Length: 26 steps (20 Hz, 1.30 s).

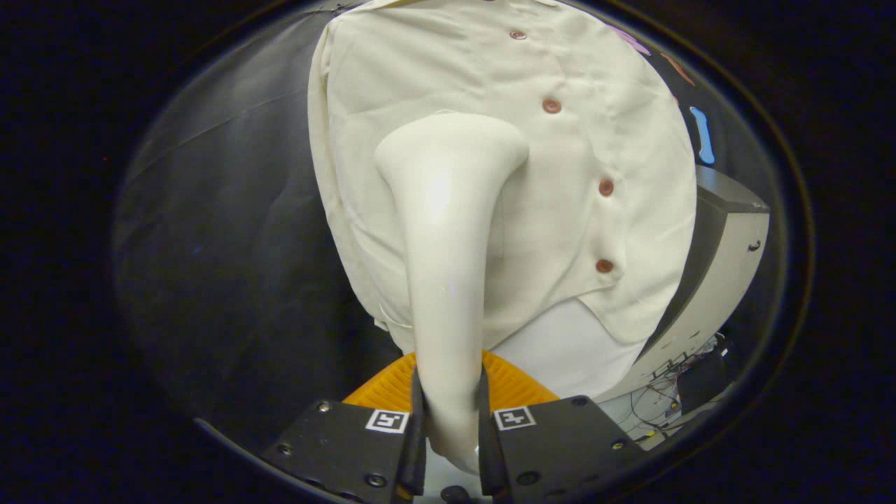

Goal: Iron the clothes twice with a garment steamer, once on the left side and once on the right side.

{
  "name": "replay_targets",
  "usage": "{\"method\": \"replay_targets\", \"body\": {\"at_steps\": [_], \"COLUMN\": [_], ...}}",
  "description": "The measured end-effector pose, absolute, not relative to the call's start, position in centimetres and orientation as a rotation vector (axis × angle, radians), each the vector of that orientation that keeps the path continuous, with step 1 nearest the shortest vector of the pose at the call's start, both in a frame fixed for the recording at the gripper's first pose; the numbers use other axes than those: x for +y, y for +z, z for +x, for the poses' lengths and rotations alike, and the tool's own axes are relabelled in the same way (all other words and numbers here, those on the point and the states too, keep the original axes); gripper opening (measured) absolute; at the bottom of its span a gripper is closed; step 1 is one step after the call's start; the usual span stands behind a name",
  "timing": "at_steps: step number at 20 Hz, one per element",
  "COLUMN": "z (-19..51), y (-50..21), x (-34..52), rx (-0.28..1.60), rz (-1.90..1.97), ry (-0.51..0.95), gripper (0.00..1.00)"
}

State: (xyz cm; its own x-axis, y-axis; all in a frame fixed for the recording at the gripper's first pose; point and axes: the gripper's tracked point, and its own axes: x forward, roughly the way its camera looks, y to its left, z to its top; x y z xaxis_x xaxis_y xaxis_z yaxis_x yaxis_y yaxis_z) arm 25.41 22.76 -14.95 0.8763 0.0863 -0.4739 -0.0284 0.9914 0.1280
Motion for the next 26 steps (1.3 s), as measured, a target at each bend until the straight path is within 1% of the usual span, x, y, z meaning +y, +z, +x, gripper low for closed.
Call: {"method": "replay_targets", "body": {"at_steps": [4,9,14,17,20,26], "z": [24.1,22.5,18.3,16.6,16.3,18.2], "y": [-18.2,-19.2,-20.9,-17.5,-11.5,0.9], "x": [22.9,22.6,20.4,18.5,16.0,11.4], "rx": [0.574,0.604,0.662,0.609,0.499,0.263], "rz": [0.112,0.136,0.143,0.17,0.148,0.137], "ry": [0.092,0.142,0.16,0.164,0.151,0.097], "gripper": [0.27,0.26,0.26,0.26,0.26,0.25]}}
